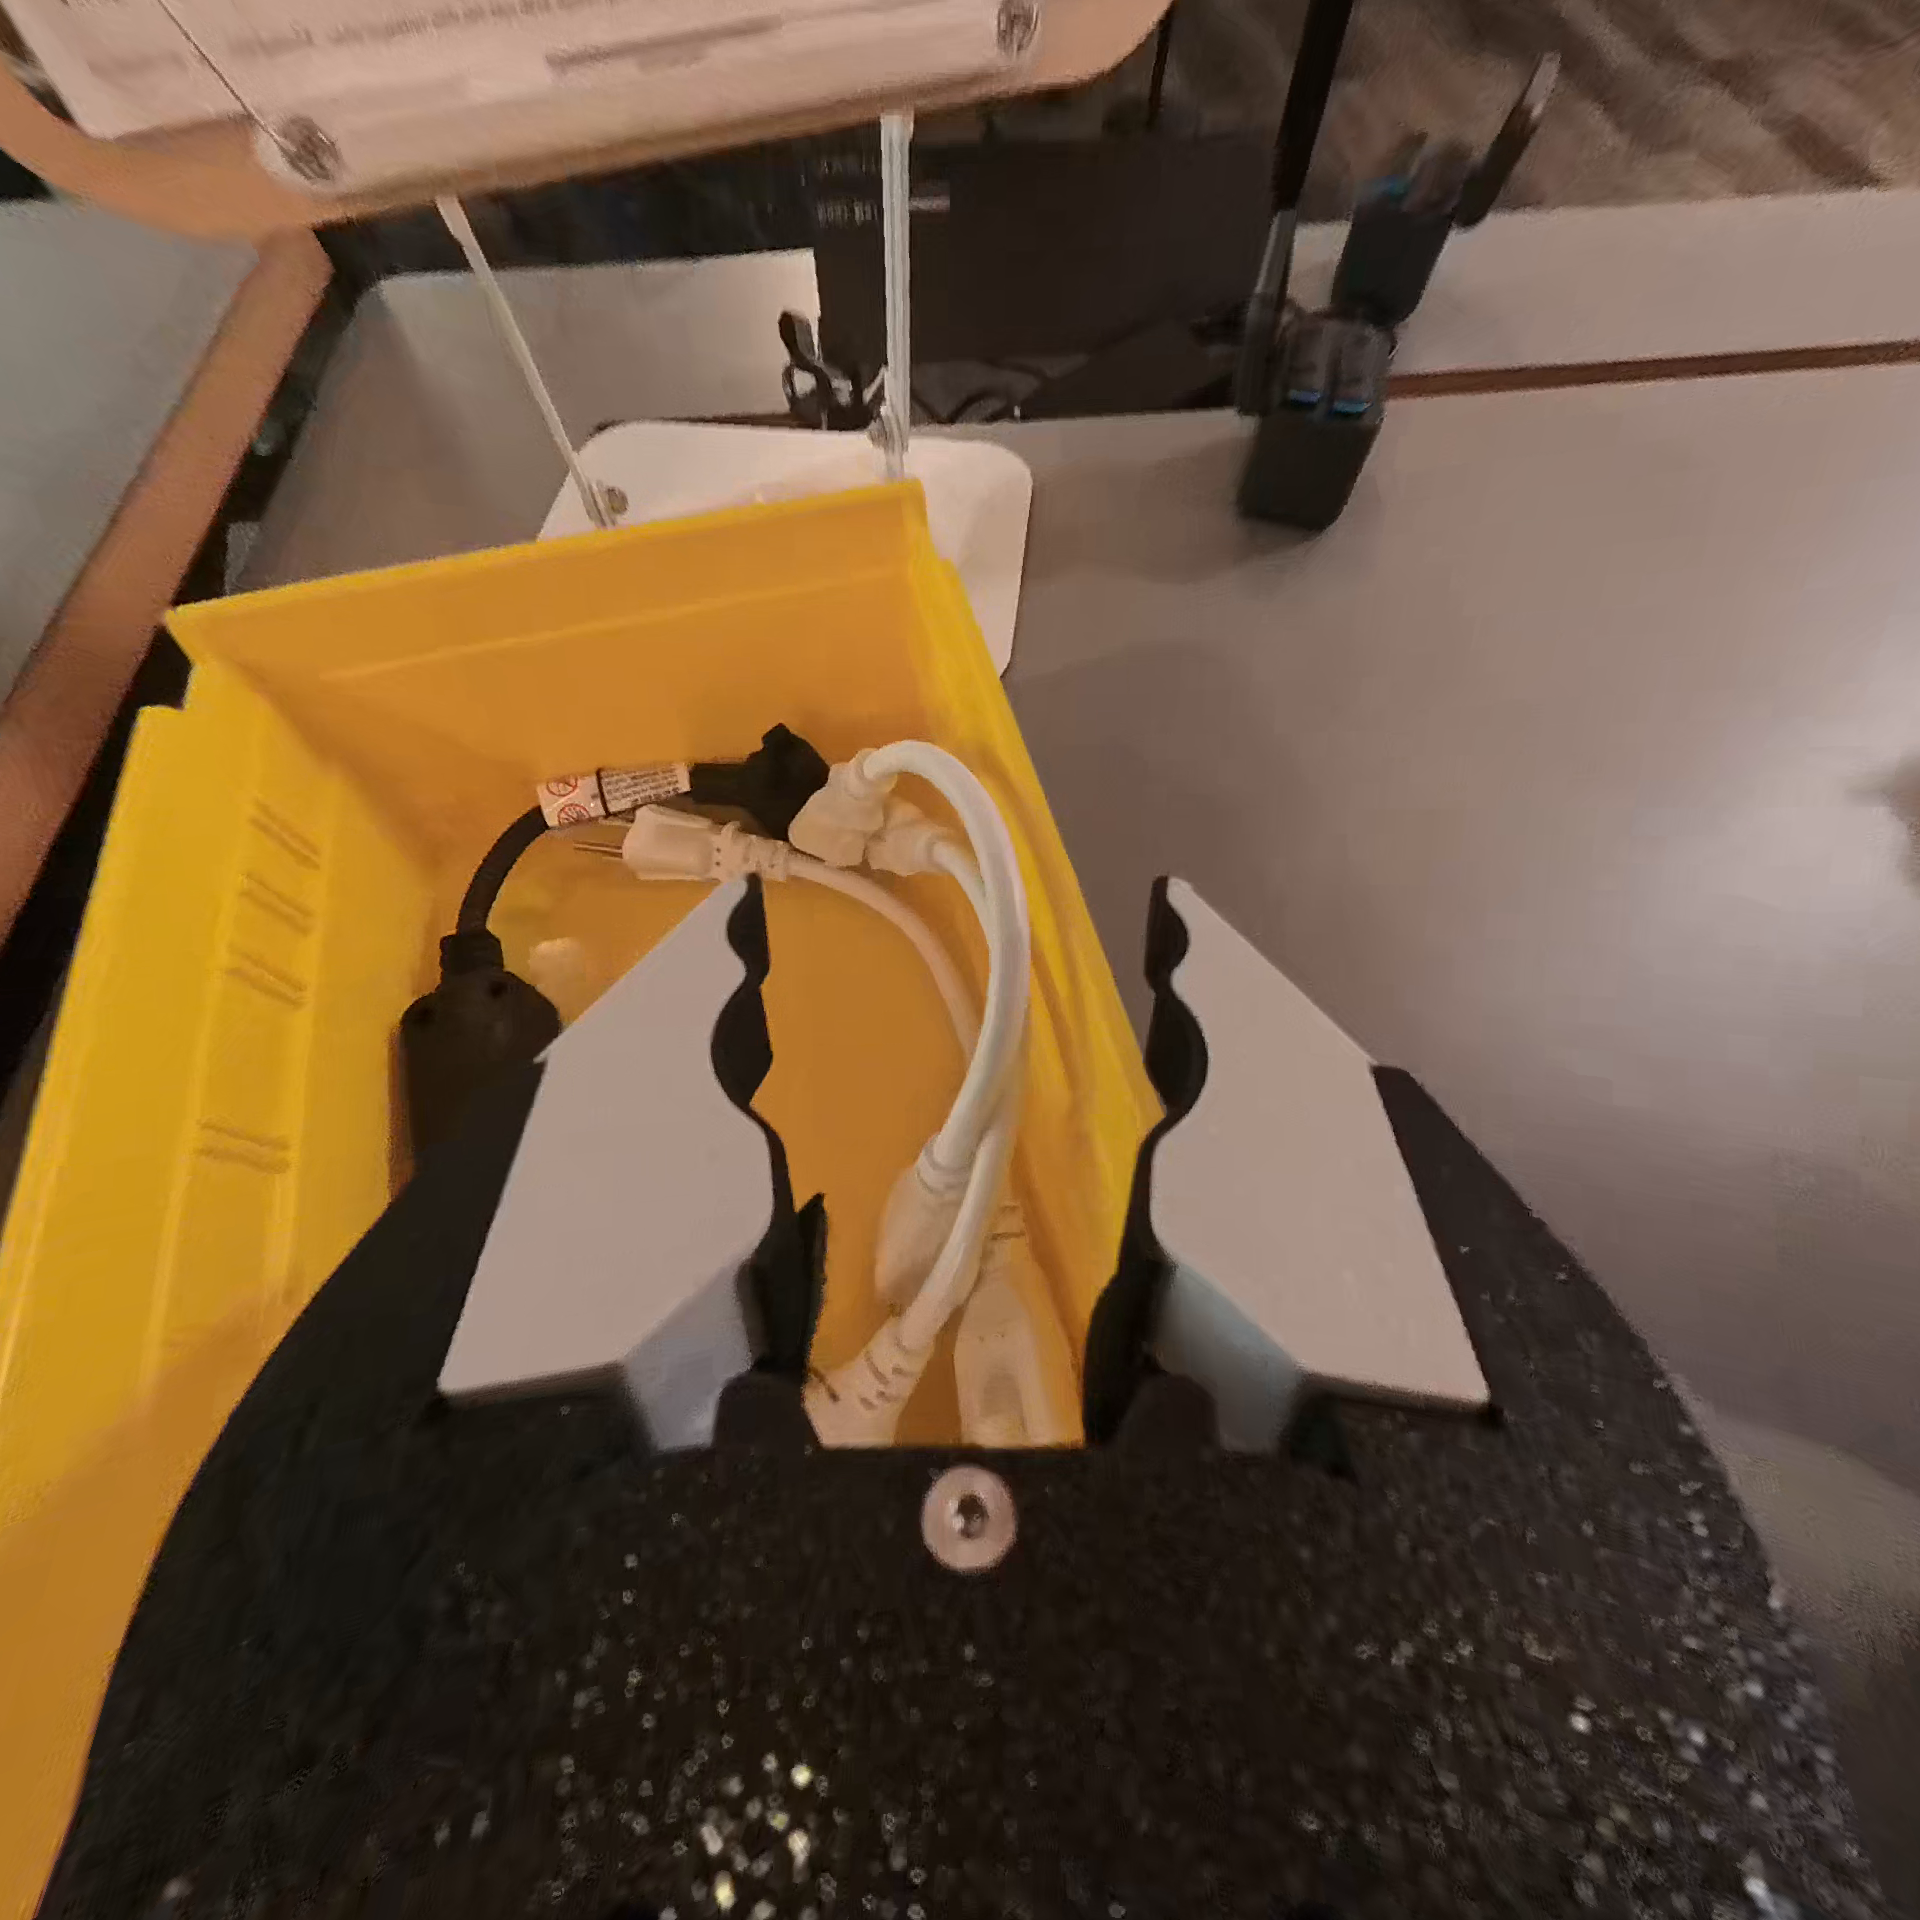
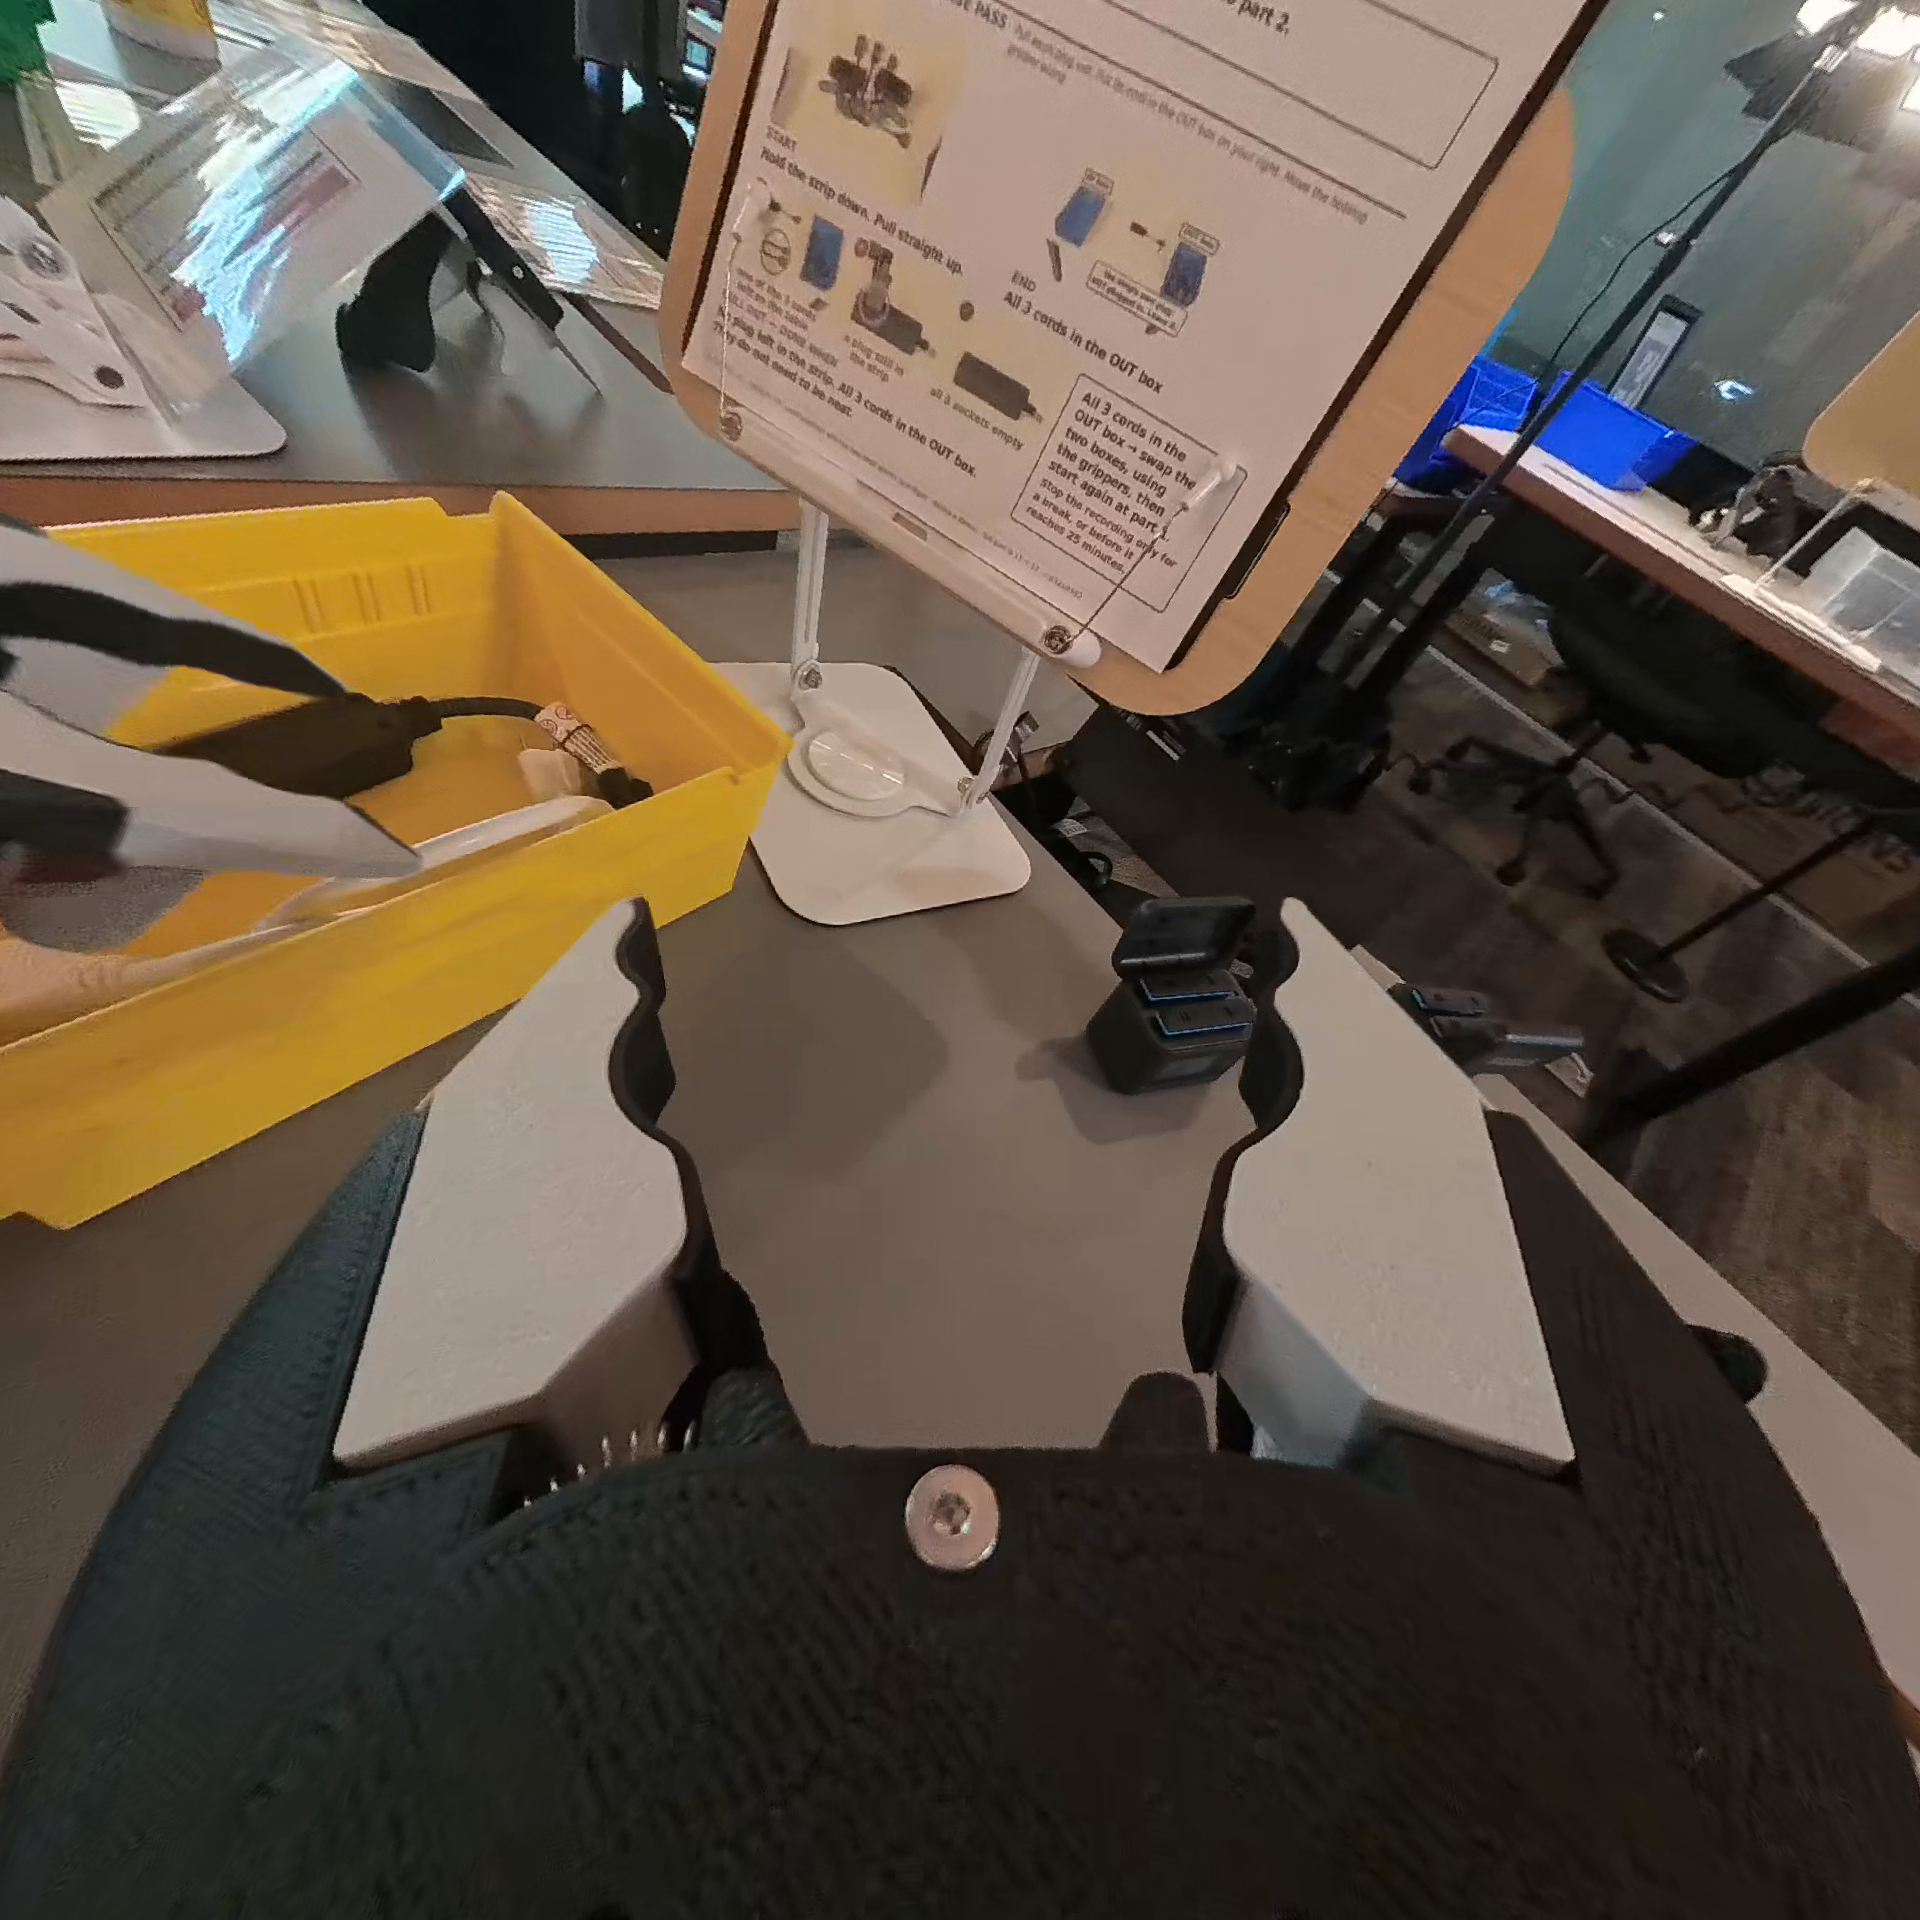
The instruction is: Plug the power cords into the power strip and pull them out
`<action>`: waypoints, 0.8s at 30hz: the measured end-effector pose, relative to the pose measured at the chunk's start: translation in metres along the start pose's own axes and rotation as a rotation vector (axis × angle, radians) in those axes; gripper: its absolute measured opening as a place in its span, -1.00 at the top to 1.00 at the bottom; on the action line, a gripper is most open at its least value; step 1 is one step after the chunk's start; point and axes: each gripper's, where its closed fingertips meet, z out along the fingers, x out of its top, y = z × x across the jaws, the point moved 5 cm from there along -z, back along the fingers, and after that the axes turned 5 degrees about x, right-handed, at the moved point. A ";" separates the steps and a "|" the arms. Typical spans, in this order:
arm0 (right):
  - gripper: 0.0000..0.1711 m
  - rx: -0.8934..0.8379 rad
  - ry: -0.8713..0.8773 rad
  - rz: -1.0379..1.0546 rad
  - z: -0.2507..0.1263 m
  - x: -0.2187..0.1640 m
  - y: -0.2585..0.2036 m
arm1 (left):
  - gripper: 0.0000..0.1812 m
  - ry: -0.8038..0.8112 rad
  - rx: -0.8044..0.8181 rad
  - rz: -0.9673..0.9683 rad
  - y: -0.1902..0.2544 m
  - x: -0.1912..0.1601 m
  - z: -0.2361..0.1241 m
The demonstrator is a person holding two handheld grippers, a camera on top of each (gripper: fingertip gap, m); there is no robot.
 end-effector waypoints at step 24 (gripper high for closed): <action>-0.16 0.000 0.116 -0.034 -0.005 0.014 -0.006 | 0.63 -0.051 -0.251 -0.256 -0.011 -0.011 0.035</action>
